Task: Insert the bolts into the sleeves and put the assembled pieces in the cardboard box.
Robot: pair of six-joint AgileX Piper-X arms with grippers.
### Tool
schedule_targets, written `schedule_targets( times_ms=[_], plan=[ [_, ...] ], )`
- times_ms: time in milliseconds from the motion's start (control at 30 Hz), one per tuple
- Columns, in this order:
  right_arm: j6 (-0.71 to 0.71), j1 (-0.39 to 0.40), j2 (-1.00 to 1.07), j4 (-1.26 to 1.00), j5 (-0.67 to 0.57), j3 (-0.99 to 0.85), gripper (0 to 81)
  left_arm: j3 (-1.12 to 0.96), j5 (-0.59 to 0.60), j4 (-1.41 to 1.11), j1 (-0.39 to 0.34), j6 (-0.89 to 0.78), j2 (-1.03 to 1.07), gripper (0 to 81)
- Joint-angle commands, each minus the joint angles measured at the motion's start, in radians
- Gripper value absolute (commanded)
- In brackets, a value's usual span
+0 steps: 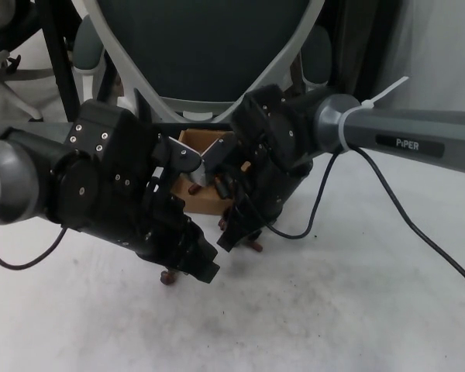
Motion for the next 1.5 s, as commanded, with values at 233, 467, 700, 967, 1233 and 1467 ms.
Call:
schedule_targets(
  times_ms=[233, 467, 700, 967, 1233, 1467],
  plan=[
    [-0.007, 0.003, 0.047, -0.031, -0.008, -0.045, 0.4, -0.002, 0.010, 0.002, -0.002, 0.003, -0.015, 0.8],
    [-0.009, 0.001, 0.043, -0.011, -0.039, -0.045, 0.2, -0.002, 0.010, 0.016, -0.002, 0.003, -0.015, 0.8],
    [-0.009, 0.000, 0.024, 0.045, -0.135, -0.043, 0.2, 0.000, 0.012, 0.019, 0.008, 0.003, -0.015, 0.8],
    [-0.014, 0.000, -0.015, 0.078, -0.172, -0.040, 0.2, 0.035, 0.069, -0.020, 0.008, 0.012, -0.031, 0.8],
    [-0.018, -0.014, -0.142, 0.007, -0.170, 0.075, 0.2, 0.158, 0.021, -0.149, 0.008, 0.001, -0.196, 0.8],
    [0.051, -0.017, -0.334, -0.194, -0.179, 0.316, 0.2, 0.308, -0.044, -0.325, 0.008, -0.026, -0.442, 0.8]
  ],
)
